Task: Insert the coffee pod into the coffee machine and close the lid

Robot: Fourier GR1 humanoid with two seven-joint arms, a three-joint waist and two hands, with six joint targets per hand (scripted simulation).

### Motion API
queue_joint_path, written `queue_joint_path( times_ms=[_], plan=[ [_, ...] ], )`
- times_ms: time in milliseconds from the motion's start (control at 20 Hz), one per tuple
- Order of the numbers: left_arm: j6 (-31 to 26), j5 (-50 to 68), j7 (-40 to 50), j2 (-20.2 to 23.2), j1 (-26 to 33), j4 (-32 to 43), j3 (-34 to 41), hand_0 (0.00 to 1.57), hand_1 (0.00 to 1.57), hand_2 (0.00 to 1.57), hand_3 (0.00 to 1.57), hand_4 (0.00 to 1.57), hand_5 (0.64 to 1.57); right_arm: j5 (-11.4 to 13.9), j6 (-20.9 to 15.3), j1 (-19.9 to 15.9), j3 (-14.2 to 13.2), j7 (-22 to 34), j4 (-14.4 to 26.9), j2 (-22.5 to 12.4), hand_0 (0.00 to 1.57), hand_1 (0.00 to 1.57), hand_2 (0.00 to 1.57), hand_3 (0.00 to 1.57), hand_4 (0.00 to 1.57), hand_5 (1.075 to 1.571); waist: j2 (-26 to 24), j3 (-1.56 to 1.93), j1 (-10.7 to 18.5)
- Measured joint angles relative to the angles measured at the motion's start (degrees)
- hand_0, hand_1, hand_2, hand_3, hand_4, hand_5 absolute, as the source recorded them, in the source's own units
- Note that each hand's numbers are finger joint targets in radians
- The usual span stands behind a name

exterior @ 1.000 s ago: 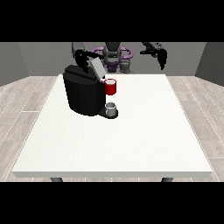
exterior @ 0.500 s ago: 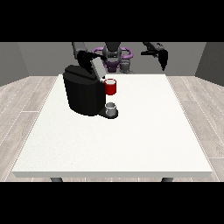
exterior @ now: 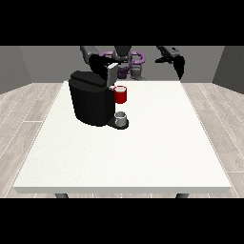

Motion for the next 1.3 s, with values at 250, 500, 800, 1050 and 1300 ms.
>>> queue_joint_path(
  times_ms=[250,500,800,1050,1300],
  plan=[
    [-0.3,0.7,-0.1,0.3,-0.8,0.5,-0.1,0.00,0.00,0.00,0.00,0.15,1.571,2.7,-1.5,-2.7,1.8,0.0,0.9,1.4,0.00,0.00,0.00,0.00,0.12,1.571,0.4,0.01,0.8],
    [-0.2,0.6,-0.4,-0.2,-0.8,-0.5,-1.4,0.00,0.00,0.00,0.00,0.20,1.571,4.7,-1.8,-4.4,2.4,-0.4,2.1,1.4,0.00,0.00,0.00,0.00,0.14,1.571,0.1,0.03,1.3],
    [0.2,-0.1,-3.9,-1.4,0.6,-1.4,-2.9,0.00,0.00,0.00,0.00,0.21,1.571,5.4,-2.2,-5.4,2.5,-1.4,2.7,2.9,0.00,0.00,0.00,0.00,0.07,1.571,-0.2,0.03,1.5],
    [1.6,-0.9,-6.0,-3.3,2.5,-0.5,-3.9,0.00,0.00,0.00,0.00,0.19,1.571,3.2,0.0,-1.9,5.2,-3.7,-0.2,5.5,0.00,0.00,0.00,0.00,0.28,1.571,-3.2,0.03,-0.8],
    [1.3,-0.4,-6.1,-3.1,4.4,1.2,-3.4,0.00,0.00,0.00,0.00,0.19,1.571,-2.9,-1.8,7.4,10.1,-6.2,-4.4,6.6,0.00,0.00,0.00,0.00,0.16,1.571,-6.8,0.02,-2.8]
  ],
)
